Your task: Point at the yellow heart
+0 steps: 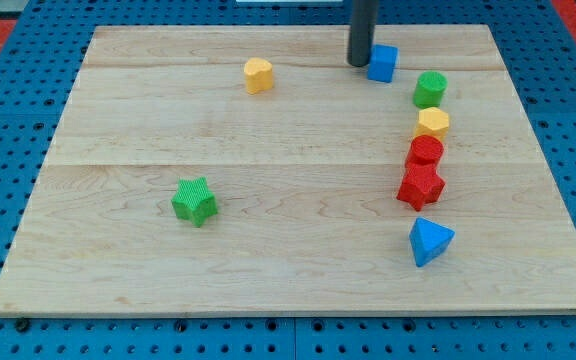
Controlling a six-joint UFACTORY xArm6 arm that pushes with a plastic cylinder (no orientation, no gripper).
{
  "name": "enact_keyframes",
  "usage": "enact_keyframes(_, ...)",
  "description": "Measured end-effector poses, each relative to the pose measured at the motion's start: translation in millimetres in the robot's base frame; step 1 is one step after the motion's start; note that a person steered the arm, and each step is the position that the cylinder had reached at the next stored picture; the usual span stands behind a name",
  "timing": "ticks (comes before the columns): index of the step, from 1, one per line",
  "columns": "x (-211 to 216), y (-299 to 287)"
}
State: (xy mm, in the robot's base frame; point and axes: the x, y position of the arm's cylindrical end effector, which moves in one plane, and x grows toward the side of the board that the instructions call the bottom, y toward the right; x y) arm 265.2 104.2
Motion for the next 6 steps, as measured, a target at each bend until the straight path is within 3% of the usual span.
enact_keyframes(3, 16, 45)
enact_keyframes(4, 5, -10)
enact_keyframes(5, 23, -68)
enact_keyframes(6, 86, -99)
